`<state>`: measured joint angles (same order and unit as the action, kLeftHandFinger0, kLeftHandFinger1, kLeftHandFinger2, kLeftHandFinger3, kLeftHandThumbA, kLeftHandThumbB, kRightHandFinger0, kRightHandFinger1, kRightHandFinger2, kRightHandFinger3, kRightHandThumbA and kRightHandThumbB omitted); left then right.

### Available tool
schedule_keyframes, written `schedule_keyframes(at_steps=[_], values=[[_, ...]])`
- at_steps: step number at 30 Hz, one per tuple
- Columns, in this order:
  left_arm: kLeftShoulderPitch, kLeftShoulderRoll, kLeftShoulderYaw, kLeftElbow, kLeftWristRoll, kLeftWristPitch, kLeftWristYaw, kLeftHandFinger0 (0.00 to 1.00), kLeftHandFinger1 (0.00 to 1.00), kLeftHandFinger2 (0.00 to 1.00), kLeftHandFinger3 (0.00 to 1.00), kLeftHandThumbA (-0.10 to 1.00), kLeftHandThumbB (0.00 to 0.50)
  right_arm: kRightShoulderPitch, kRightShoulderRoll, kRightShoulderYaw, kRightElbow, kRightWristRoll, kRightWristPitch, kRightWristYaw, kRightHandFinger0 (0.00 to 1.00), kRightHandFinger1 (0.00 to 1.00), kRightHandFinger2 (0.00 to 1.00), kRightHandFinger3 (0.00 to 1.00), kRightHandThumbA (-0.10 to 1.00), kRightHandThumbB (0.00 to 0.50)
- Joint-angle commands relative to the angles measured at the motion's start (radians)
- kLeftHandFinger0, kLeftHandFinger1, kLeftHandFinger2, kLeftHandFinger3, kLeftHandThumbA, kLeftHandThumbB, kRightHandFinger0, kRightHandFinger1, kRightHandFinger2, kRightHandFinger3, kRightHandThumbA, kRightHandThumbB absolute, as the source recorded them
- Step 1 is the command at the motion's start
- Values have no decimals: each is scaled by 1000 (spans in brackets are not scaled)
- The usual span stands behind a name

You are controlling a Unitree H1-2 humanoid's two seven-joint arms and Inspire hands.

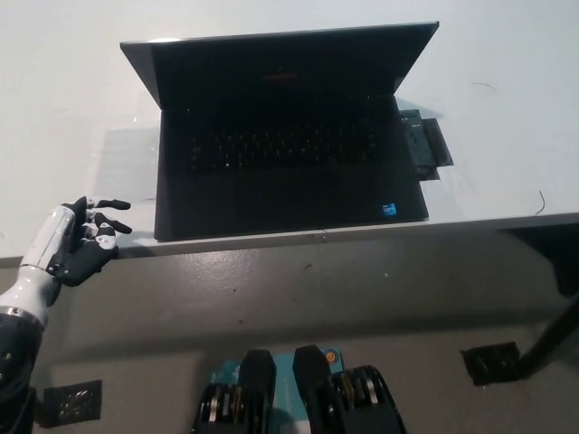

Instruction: The robot uses its right hand to push down on the lid of a laptop kept in the middle of the desk to close it

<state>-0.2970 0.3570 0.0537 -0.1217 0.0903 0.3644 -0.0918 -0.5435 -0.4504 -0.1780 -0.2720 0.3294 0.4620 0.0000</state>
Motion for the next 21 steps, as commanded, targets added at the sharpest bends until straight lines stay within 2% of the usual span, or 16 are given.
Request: schedule_keyframes(at_steps=[1, 3, 7, 11, 12, 16, 19, 20, 21], values=[[-13, 27, 1, -20, 17, -3, -9, 243, 336, 486, 608, -100, 2, -132, -52, 37, 45, -59, 8, 35, 882, 839, 866, 976, 1000, 359], [-13, 26, 0, -18, 16, -3, -10, 247, 338, 489, 613, -100, 4, -197, -50, 68, 70, -66, 8, 43, 877, 836, 849, 961, 1000, 329], [-13, 26, -1, -12, 14, -15, -12, 257, 343, 497, 616, -100, 2, -279, -27, 110, 99, -84, 8, 50, 914, 839, 825, 966, 1000, 324], [-12, 27, -5, -14, 19, -12, -13, 254, 344, 506, 623, -88, 1, -347, -8, 155, 134, -112, 5, 56, 919, 839, 830, 986, 1000, 286], [-14, 30, -10, -16, 29, -9, -12, 272, 357, 513, 628, -81, 3, -394, 5, 185, 177, -136, -17, 64, 931, 856, 837, 982, 1000, 323], [-17, 33, -12, -8, 29, -17, -15, 263, 352, 520, 633, -75, 0, -458, 27, 218, 246, -154, -37, 81, 936, 857, 829, 969, 1000, 317], [-20, 34, -14, -2, 31, -24, -14, 266, 360, 535, 641, -66, 3, -501, 48, 240, 310, -177, -71, 92, 894, 824, 804, 959, 1000, 341], [-21, 31, -13, -5, 30, -11, -12, 282, 371, 537, 644, -47, 7, -535, 61, 273, 352, -209, -75, 96, 933, 840, 804, 959, 1000, 355], [-22, 32, -14, -6, 33, -8, -12, 284, 373, 542, 651, -37, 4, -554, 74, 288, 384, -218, -89, 103, 952, 850, 817, 971, 1000, 342]])
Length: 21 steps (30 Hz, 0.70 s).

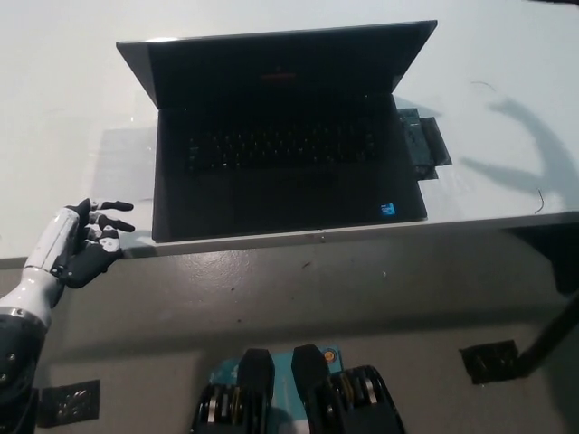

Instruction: The robot uses its right hand to push down on the lid of a laptop kept in the middle of the desk to close it

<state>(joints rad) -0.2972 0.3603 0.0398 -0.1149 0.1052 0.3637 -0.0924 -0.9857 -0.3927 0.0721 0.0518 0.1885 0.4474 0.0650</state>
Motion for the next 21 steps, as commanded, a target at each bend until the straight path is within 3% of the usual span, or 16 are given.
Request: schedule_keyframes(at_steps=[1, 4, 5, 6, 7, 9, 12, 16, 19, 21], values=[[-23, 33, -3, -11, 23, -13, -12, 294, 379, 546, 656, -35, 1, -128, 26, 55, 91, -88, -90, 47, 988, 866, 832, 986, 1000, 333], [-28, 32, -3, -9, 15, -10, -16, 299, 380, 538, 653, -39, 1, -174, 64, 98, 186, -113, -120, 68, 1000, 899, 851, 988, 1000, 308], [-28, 32, -4, -9, 15, -12, -16, 304, 385, 542, 651, -42, 0, -196, 84, 116, 246, -124, -158, 78, 1000, 891, 850, 988, 1000, 263], [-28, 32, -6, -9, 16, -12, -15, 305, 386, 543, 651, -43, 0, -203, 92, 121, 275, -126, -181, 85, 1000, 882, 844, 987, 1000, 260], [-29, 31, -9, -9, 18, -11, -15, 307, 386, 538, 643, -38, 3, -226, 104, 144, 337, -140, -207, 102, 1000, 876, 829, 975, 1000, 309], [-31, 32, -13, -12, 21, -9, -14, 308, 386, 536, 640, -34, 2, -239, 105, 164, 373, -168, -237, 104, 1000, 868, 814, 963, 1000, 316], [-39, 29, -17, -13, 21, -6, -15, 285, 369, 521, 625, -50, 1, -307, 159, 194, 558, -192, -319, 107, 958, 810, 747, 861, 1000, 423], [-45, 31, -22, -13, 19, -2, -19, 298, 386, 534, 622, -36, 5, -346, 183, 249, 680, -248, -415, 117, 956, 784, 740, 854, 1000, 400], [-51, 34, -28, -13, 23, 1, -21, 308, 395, 541, 634, -27, 4, -366, 197, 274, 742, -273, -439, 118, 934, 756, 705, 835, 1000, 434], [-51, 35, -27, -19, 18, 0, -24, 264, 358, 514, 627, -65, 0, -378, 207, 282, 775, -282, -441, 122, 1000, 785, 718, 843, 1000, 450]])
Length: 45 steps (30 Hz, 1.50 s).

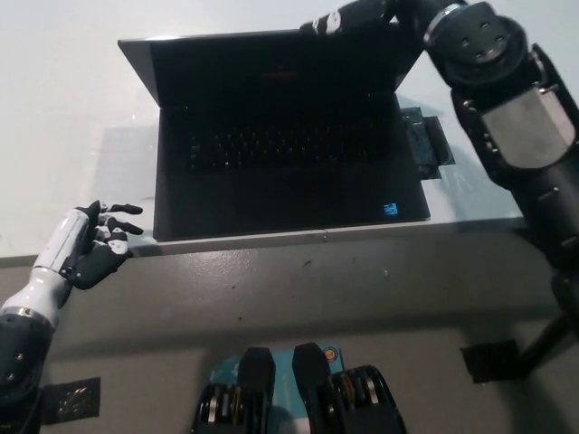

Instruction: The robot uses its right hand to push down on the lid of a laptop kept in the middle of the desk to close it

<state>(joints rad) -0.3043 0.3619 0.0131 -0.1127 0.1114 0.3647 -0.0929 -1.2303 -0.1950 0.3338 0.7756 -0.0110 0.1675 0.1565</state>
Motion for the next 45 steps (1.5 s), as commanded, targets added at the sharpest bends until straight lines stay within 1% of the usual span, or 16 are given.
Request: schedule_keyframes(at_steps=[1, 4, 7, 11, 14, 17, 18, 23, 27, 28, 29, 31, 35, 36, 39, 45], values=[[-43, 34, 2, -22, 7, -8, -26, 266, 361, 515, 629, -89, 0, -140, 16, 26, 73, -89, -166, 33, 1000, 794, 724, 841, 1000, 450], [-45, 36, 2, -24, 6, -4, -31, 288, 381, 537, 642, -82, 0, -137, 16, 34, 99, -103, -203, 41, 1000, 797, 736, 852, 1000, 439], [-48, 40, 0, -28, 14, 6, -35, 319, 401, 553, 646, -84, 0, -137, 14, 52, 136, -134, -244, 46, 1000, 794, 741, 875, 1000, 474], [-53, 40, 4, -29, 10, 5, -37, 310, 388, 542, 639, -73, 0, -130, 17, 41, 150, -147, -263, 39, 1000, 795, 752, 877, 1000, 443], [-65, 45, 5, -25, 12, 6, -40, 303, 385, 536, 642, -81, 0, -72, 17, 26, 96, -148, -243, 32, 1000, 812, 790, 902, 1000, 376], [-68, 45, 7, -25, 11, 10, -39, 292, 376, 528, 633, -78, 3, -49, 21, 14, 76, -150, -234, 34, 1000, 810, 793, 909, 1000, 384], [-69, 48, 10, -20, 9, 9, -41, 304, 382, 529, 637, -96, 2, 14, 25, -2, -10, -134, -155, 41, 1000, 805, 792, 926, 1000, 366], [-77, 60, 13, -14, 6, -3, -47, 298, 384, 538, 640, -93, 0, 170, 56, -77, -185, -84, -18, 42, 957, 818, 798, 920, 1000, 320], [-78, 60, 17, -14, 5, -2, -48, 285, 373, 529, 637, -100, 0, 234, 75, -113, -252, -86, 47, 43, 952, 830, 806, 930, 1000, 329], [-78, 59, 17, -19, 5, 4, -49, 297, 383, 533, 633, -100, 0, 279, 83, -127, -287, -75, 78, 46, 967, 860, 850, 970, 1000, 327], [-79, 59, 18, -19, 6, 6, -48, 292, 379, 531, 630, -98, 0, 307, 93, -140, -318, -68, 102, 41, 957, 860, 848, 980, 1000, 326], [-81, 57, 19, -22, 7, 16, -47, 297, 387, 539, 629, -93, 0, 346, 105, -161, -347, -56, 118, 38, 941, 845, 831, 996, 1000, 306], [-82, 52, 19, -21, 5, 15, -45, 294, 382, 537, 631, -100, 0, 398, 130, -209, -373, -44, 161, 17, 934, 841, 817, 989, 1000, 306], [-82, 54, 17, -20, 7, 9, -45, 284, 373, 521, 618, -100, 0, 417, 135, -224, -369, -36, 149, 13, 938, 842, 812, 994, 1000, 279], [-84, 52, 16, -14, 7, 2, -43, 279, 372, 514, 596, -92, 1, 438, 144, -248, -369, -26, 147, 10, 936, 837, 827, 1000, 1000, 271], [-97, 58, 7, -10, 17, 6, -47, 335, 415, 567, 641, -63, 0, 464, 170, -301, -380, 6, 168, -5, 924, 823, 798, 991, 1000, 293]])
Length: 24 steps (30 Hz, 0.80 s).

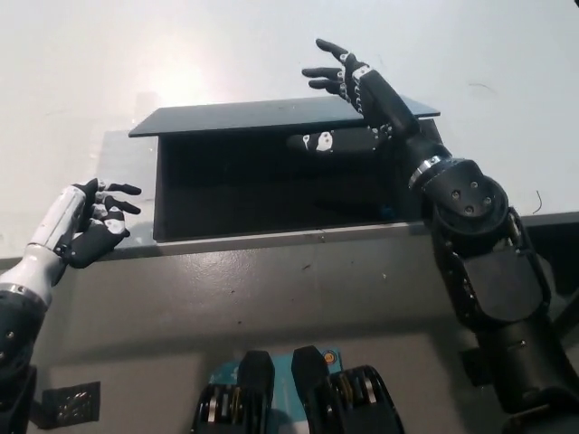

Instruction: The robot uses its right hand to push down on the lid of a laptop kept in the middle of the desk to close it

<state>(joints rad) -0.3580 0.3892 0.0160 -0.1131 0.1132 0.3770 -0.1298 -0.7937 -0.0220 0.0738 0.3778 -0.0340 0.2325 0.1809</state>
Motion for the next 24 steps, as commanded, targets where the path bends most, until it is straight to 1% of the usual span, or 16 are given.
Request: schedule_keyframes(at_steps=[1, 2, 3, 5, 7, 8, 9, 11, 12, 13, 15, 17, 20, 21, 22, 24], values=[[-47, 30, 6, -10, 12, 1, -12, 331, 410, 562, 644, -63, 0, 35, 0, -45, 13, 32, 105, -31, 917, 825, 807, 996, 1000, 295], [-49, 31, 6, -9, 13, 1, -12, 331, 410, 561, 645, -63, 0, 33, 0, -47, 14, 32, 104, -31, 917, 825, 808, 997, 1000, 295], [-50, 32, 4, -1, 14, -12, -11, 315, 394, 542, 629, -64, 2, 59, 3, -53, 6, 45, 113, -24, 979, 865, 854, 1000, 1000, 293], [-54, 34, 3, -2, 15, -11, -13, 295, 382, 530, 615, -67, 1, 72, 14, -68, 1, 62, 126, -31, 982, 866, 852, 1000, 1000, 296], [-58, 32, 7, -3, 10, -6, -13, 296, 378, 514, 600, -86, 2, 91, 17, -74, 9, 62, 113, -30, 990, 868, 840, 1000, 1000, 309], [-59, 30, 7, -5, 10, -3, -12, 292, 376, 513, 599, -89, 0, 99, 19, -77, 9, 64, 111, -30, 994, 868, 837, 1000, 1000, 288], [-60, 30, 5, -4, 12, -1, -13, 289, 375, 514, 598, -90, 0, 112, 26, -86, 9, 73, 112, -31, 1000, 885, 849, 1000, 1000, 303], [-60, 30, 4, -3, 14, -7, -12, 290, 377, 516, 598, -87, 0, 132, 42, -105, -3, 91, 127, -38, 1000, 901, 872, 1000, 1000, 300], [-65, 31, 6, 2, 14, -10, -10, 284, 371, 513, 600, -85, 0, 152, 62, -124, -16, 101, 139, -59, 964, 888, 880, 1000, 1000, 286], [-66, 31, 6, 1, 14, -8, -11, 278, 366, 507, 603, -86, 0, 170, 74, -136, -27, 110, 142, -65, 964, 890, 888, 1000, 1000, 259], [-65, 30, 8, 2, 10, -9, -12, 292, 376, 515, 605, -87, 0, 197, 85, -144, -44, 114, 150, -62, 981, 904, 906, 1000, 1000, 244], [-66, 28, 12, 2, 4, -8, -12, 293, 377, 514, 599, -88, 2, 225, 94, -150, -62, 117, 163, -61, 1000, 916, 926, 1000, 1000, 249], [-66, 27, 12, -6, 6, 6, -13, 300, 382, 521, 603, -88, 1, 269, 102, -154, -83, 117, 163, -67, 984, 897, 896, 1000, 1000, 263], [-70, 32, 13, -2, 7, 4, -13, 310, 391, 526, 610, -82, 3, 281, 105, -155, -94, 119, 171, -70, 988, 901, 903, 1000, 1000, 255], [-72, 34, 12, -2, 9, 6, -13, 323, 401, 541, 618, -73, 0, 291, 106, -156, -99, 122, 175, -71, 992, 910, 917, 1000, 1000, 260], [-71, 37, 12, -2, 12, -1, -12, 306, 392, 538, 612, -78, 5, 309, 104, -153, -106, 126, 177, -64, 1000, 924, 932, 1000, 1000, 265]])
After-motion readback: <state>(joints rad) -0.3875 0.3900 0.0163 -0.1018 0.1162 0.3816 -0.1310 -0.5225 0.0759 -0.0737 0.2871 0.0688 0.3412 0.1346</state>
